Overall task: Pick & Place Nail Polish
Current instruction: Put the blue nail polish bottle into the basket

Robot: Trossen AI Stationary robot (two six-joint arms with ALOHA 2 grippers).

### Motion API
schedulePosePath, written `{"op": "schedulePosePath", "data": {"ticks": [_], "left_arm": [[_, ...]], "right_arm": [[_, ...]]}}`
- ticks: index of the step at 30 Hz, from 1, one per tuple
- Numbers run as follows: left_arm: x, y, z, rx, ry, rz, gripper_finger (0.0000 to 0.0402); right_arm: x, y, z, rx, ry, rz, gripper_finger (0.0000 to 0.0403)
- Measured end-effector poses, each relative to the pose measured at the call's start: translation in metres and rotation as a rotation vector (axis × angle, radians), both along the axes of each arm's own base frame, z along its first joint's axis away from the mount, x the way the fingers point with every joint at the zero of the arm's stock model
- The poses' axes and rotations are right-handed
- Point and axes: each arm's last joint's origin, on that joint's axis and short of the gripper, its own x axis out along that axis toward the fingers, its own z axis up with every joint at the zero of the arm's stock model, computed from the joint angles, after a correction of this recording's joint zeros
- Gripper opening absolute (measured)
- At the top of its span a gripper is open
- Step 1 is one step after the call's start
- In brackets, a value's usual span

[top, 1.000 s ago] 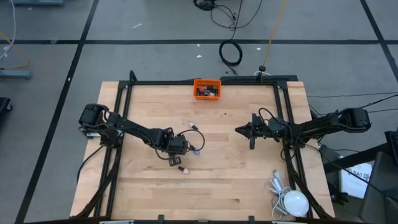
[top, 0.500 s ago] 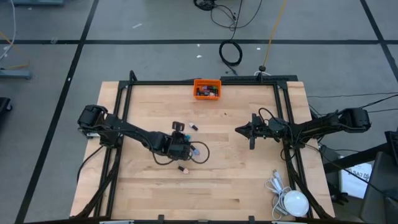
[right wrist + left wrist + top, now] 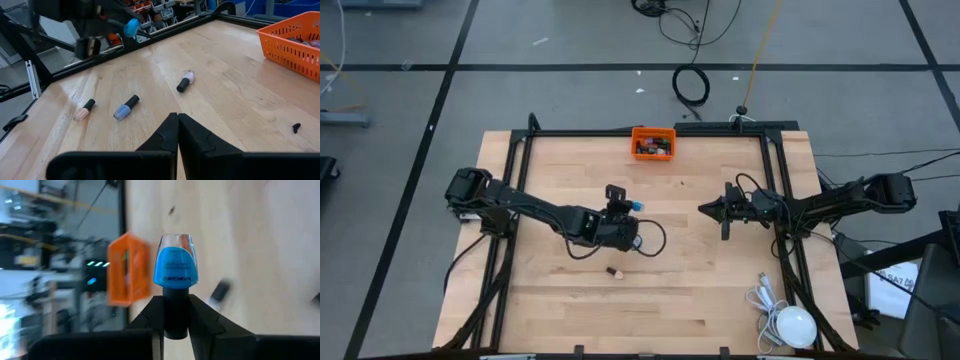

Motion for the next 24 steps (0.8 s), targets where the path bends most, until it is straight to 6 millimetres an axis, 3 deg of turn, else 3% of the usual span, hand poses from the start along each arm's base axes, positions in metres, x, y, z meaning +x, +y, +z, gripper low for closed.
{"op": "schedulePosePath", "data": {"ticks": [4,8,17,24], "left_arm": [[0.011,0.010,0.003,-0.139,-0.056,-0.077,0.0040],[0.022,0.040,0.007,-0.212,-0.101,-0.129,0.0038],[0.034,0.143,0.032,-0.367,-0.429,-0.279,0.0038],[0.014,0.220,0.043,-0.484,-0.698,-0.103,0.0038]], "right_arm": [[0.000,0.000,0.000,0.000,0.000,0.000,0.0000],[0.000,0.000,0.000,0.000,0.000,0.000,0.0000],[0.000,0.000,0.000,-0.002,0.000,0.001,0.0000],[0.000,0.000,0.000,0.003,-0.001,-0.005,0.0000]]}}
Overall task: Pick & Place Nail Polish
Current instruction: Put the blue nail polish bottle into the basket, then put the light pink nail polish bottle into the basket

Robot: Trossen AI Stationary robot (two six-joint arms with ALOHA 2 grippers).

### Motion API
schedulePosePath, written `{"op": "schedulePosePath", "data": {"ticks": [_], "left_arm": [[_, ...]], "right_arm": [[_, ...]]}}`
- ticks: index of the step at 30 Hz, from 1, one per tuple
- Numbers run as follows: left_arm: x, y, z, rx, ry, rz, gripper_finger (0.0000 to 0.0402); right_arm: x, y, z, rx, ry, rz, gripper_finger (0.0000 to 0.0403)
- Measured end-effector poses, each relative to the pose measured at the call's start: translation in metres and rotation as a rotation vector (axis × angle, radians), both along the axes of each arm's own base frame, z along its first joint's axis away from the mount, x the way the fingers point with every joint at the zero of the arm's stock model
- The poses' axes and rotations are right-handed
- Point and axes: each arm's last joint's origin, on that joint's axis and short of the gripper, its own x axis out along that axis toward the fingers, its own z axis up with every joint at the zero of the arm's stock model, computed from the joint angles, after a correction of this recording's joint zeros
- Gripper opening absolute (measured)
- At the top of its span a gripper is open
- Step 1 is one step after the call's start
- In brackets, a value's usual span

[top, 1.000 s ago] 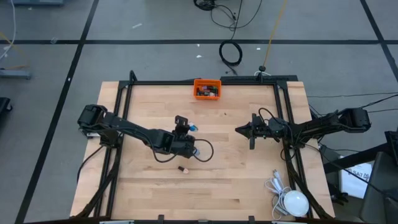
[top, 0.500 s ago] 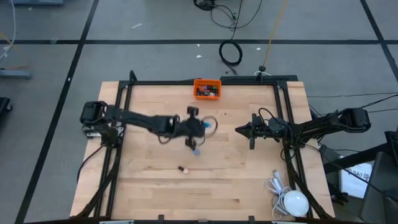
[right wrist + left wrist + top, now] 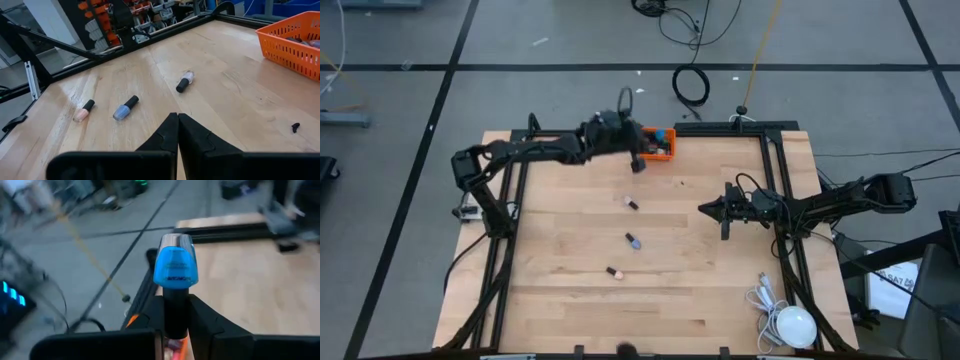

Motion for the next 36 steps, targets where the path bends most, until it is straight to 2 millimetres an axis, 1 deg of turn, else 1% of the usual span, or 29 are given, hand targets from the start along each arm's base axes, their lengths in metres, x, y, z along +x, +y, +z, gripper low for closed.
{"op": "schedulePosePath", "data": {"ticks": [3,5,7,10,14,19,22,24,26,32,36], "left_arm": [[-0.011,0.024,-0.004,-0.120,-0.034,0.085,0.0038],[-0.015,0.035,-0.008,-0.190,-0.052,0.137,0.0038],[-0.019,0.042,-0.014,-0.251,-0.042,0.176,0.0038],[-0.016,0.046,-0.021,-0.308,-0.004,0.200,0.0038],[-0.003,0.051,-0.034,-0.363,0.103,0.214,0.0038],[0.017,0.059,-0.046,-0.402,0.185,0.214,0.0038],[0.024,0.062,-0.054,-0.407,0.208,0.217,0.0038],[0.027,0.065,-0.054,-0.400,0.197,0.218,0.0038],[0.026,0.065,-0.054,-0.399,0.202,0.234,0.0052],[0.026,0.066,-0.051,-0.377,0.189,0.268,0.0117],[0.026,0.065,-0.051,-0.376,0.195,0.266,0.0140]], "right_arm": [[0.000,0.000,0.000,-0.001,0.000,-0.004,0.0000],[0.000,-0.001,0.000,-0.007,-0.001,-0.024,0.0000],[0.000,-0.001,0.001,-0.008,-0.009,-0.028,0.0000],[0.000,-0.001,0.002,-0.012,-0.022,-0.027,0.0000],[0.000,-0.001,0.003,-0.020,-0.034,-0.028,0.0000],[0.000,-0.002,0.003,-0.021,-0.030,-0.052,0.0000],[0.000,-0.003,0.003,-0.019,-0.027,-0.053,0.0000],[0.000,-0.002,0.003,-0.018,-0.027,-0.052,0.0000],[0.000,-0.002,0.003,-0.015,-0.027,-0.052,0.0000],[0.000,-0.002,0.002,-0.015,-0.019,-0.050,0.0000],[0.000,-0.002,0.002,-0.016,-0.019,-0.050,0.0000]]}}
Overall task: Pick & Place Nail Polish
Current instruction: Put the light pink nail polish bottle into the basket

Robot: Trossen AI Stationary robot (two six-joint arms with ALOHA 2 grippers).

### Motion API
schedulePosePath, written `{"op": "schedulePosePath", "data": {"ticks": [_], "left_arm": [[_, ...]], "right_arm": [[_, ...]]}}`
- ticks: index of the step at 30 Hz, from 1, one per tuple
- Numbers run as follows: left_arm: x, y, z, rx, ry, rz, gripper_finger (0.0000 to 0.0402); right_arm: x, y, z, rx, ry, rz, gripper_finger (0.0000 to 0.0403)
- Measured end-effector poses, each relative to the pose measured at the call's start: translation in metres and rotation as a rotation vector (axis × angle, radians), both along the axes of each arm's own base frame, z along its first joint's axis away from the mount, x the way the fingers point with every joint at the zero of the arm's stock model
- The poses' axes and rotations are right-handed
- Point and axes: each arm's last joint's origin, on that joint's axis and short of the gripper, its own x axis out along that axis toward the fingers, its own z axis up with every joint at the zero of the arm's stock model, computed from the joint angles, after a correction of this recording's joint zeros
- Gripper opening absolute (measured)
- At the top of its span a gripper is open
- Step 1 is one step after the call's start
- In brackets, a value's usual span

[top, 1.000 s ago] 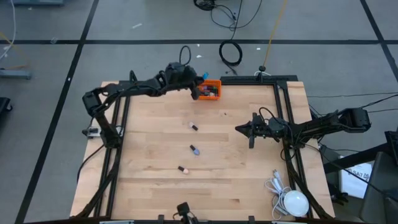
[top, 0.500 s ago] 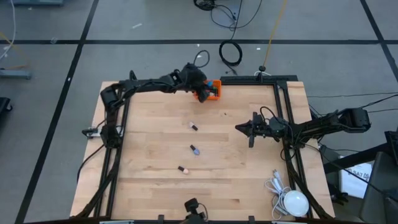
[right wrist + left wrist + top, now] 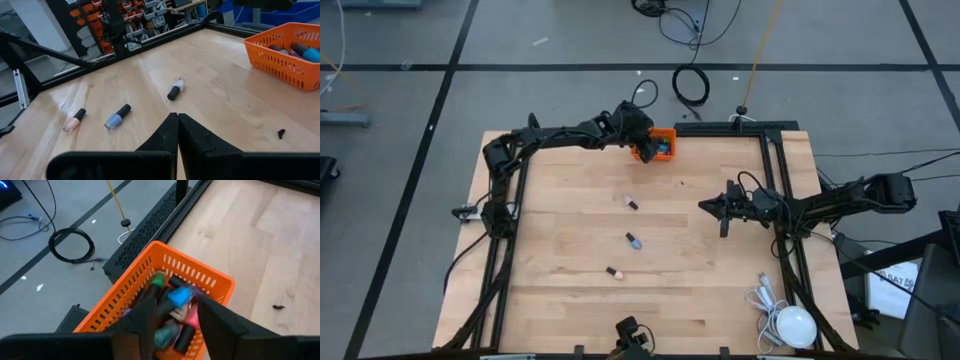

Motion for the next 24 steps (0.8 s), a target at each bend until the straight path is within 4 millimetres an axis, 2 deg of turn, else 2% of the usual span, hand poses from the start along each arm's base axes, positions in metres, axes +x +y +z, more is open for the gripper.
{"op": "schedulePosePath", "data": {"ticks": [5,8,10,16,18,20,24], "left_arm": [[-0.001,-0.001,0.001,0.004,0.010,-0.008,0.0146],[-0.008,-0.009,0.016,0.002,0.038,-0.069,0.0143],[-0.016,-0.022,0.031,0.024,0.090,-0.164,0.0139],[-0.033,-0.098,0.066,-0.012,0.266,-0.402,0.0123],[-0.035,-0.127,0.072,-0.032,0.297,-0.468,0.0121],[-0.036,-0.156,0.067,-0.055,0.332,-0.538,0.0120],[-0.041,-0.212,0.042,-0.096,0.440,-0.675,0.0120]], "right_arm": [[0.000,0.000,0.000,0.000,0.000,0.001,0.0000],[0.000,0.000,0.000,0.000,0.001,0.002,0.0000],[0.000,0.000,0.000,0.001,0.005,0.002,0.0000],[0.000,0.000,-0.001,0.001,0.015,0.002,0.0000],[0.000,0.000,-0.001,0.001,0.013,0.002,0.0000],[0.000,0.000,-0.002,0.002,0.016,0.002,0.0000],[0.000,0.000,-0.002,0.002,0.018,0.002,0.0000]]}}
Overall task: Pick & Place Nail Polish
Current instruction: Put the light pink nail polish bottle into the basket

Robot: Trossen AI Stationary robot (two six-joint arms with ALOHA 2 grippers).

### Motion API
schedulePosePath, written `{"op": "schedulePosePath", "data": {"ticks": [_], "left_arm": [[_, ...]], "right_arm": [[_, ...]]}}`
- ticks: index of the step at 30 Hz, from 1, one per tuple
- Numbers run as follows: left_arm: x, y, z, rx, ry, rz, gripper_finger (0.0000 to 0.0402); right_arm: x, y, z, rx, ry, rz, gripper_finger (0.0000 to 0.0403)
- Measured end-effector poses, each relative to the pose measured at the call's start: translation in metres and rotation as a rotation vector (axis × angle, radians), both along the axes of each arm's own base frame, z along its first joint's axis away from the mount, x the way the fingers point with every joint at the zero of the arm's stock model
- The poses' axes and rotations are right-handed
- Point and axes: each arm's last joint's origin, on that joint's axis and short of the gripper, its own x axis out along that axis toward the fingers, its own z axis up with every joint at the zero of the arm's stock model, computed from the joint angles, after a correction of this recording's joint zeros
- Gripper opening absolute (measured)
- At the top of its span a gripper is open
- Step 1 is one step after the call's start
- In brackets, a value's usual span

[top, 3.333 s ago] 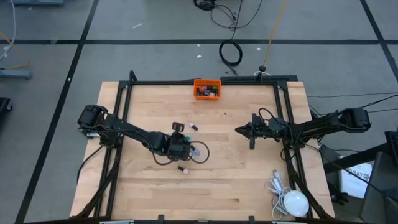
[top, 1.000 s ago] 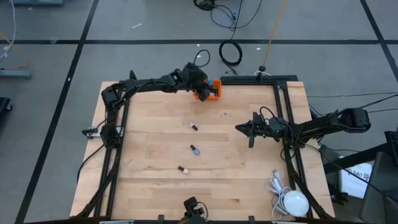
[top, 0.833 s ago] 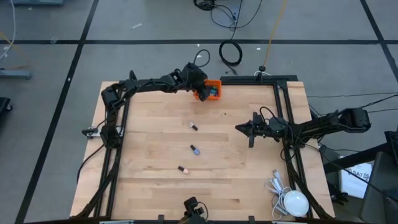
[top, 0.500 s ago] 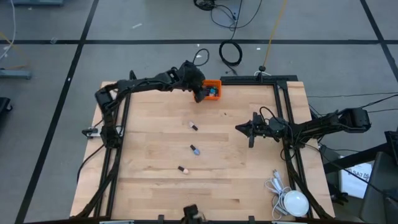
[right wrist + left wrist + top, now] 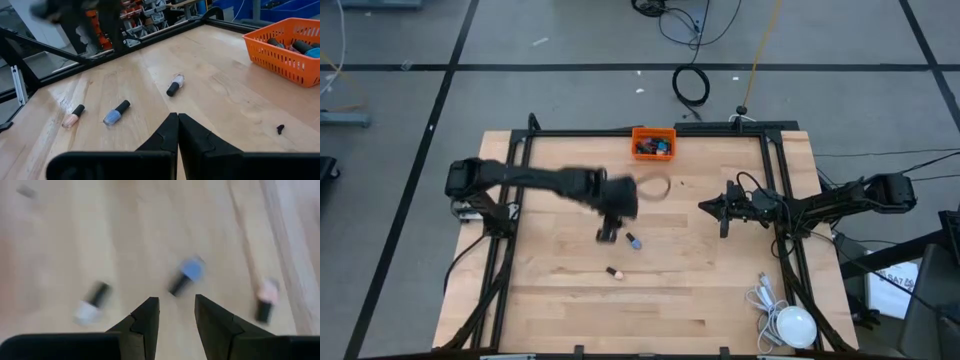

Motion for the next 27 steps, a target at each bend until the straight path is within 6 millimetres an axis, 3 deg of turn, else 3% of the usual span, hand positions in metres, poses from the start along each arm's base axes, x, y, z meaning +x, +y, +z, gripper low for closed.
{"op": "schedulePosePath", "data": {"ticks": [7,12,19,27], "left_arm": [[-0.027,-0.078,-0.039,0.028,0.191,-0.053,0.0120],[-0.039,-0.113,-0.059,0.018,0.155,-0.115,0.0120],[-0.049,-0.134,-0.071,0.028,0.120,-0.213,0.0120],[-0.041,-0.138,-0.081,0.104,0.075,-0.137,0.0120]], "right_arm": [[0.000,0.000,0.000,0.000,0.004,0.000,0.0000],[0.000,0.000,0.000,0.000,0.004,-0.001,0.0000],[0.000,0.000,0.000,0.000,0.004,-0.001,0.0000],[0.000,0.000,0.000,0.000,-0.005,-0.001,0.0000]]}}
